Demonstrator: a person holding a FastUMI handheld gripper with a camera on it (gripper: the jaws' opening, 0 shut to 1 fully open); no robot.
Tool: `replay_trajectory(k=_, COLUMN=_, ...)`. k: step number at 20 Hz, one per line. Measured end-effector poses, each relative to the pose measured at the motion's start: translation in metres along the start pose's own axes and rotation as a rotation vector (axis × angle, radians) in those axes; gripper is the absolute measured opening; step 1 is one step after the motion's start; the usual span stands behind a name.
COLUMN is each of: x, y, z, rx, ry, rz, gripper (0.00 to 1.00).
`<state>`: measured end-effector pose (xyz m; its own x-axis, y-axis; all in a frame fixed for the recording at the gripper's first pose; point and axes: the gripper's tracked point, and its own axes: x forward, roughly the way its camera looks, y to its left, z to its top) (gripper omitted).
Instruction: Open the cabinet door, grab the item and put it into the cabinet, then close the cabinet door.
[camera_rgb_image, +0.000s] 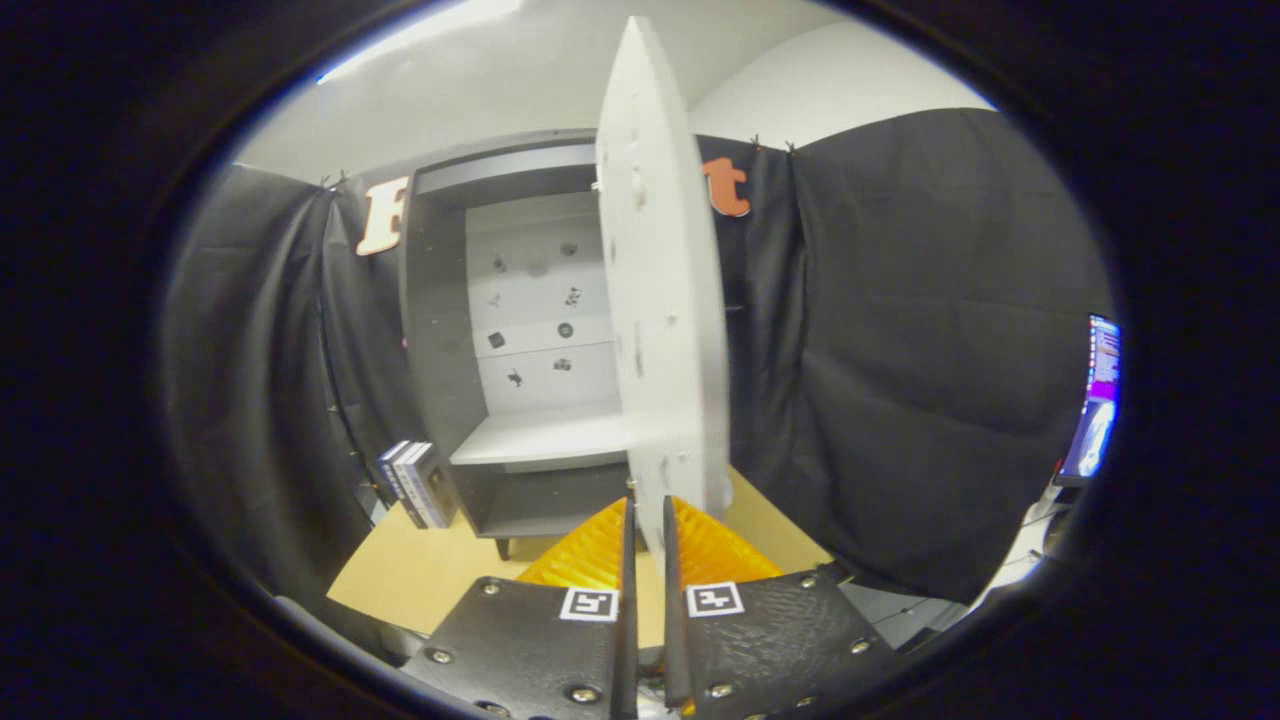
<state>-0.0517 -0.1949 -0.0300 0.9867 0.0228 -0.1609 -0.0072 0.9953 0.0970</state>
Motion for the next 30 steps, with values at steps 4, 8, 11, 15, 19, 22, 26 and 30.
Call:
replay_trajectory(k=4, x=0.019, y=0.066, z=-0.033, rx=-0.028, ry=0.045, rz=0.092, gripper=0.14)
replay_trajectory(k=8, x=0.058, y=0.113, z=-0.092, rx=0.014, ry=0.142, rz=0.164, gripper=0.30)
replay_trajectory(k=11, x=0.084, y=0.149, z=-0.143, rx=0.020, ry=0.229, rz=0.227, gripper=0.47)
replay_trajectory(k=15, x=0.120, y=0.187, z=-0.202, rx=0.007, ry=0.328, rz=0.281, gripper=0.75)
replay_trajectory(k=19, x=0.153, y=0.210, z=-0.257, rx=0.006, ry=0.412, rz=0.296, gripper=0.94)
replay_trajectory(k=22, x=0.175, y=0.217, z=-0.289, rx=-0.011, ry=0.456, rz=0.283, gripper=0.94)
replay_trajectory(k=26, x=0.193, y=0.222, z=-0.324, rx=-0.033, ry=0.510, rz=0.268, gripper=0.94)
replay_trajectory(k=30, x=0.204, y=0.225, z=-0.361, rx=-0.040, ry=0.555, rz=0.242, gripper=0.94)
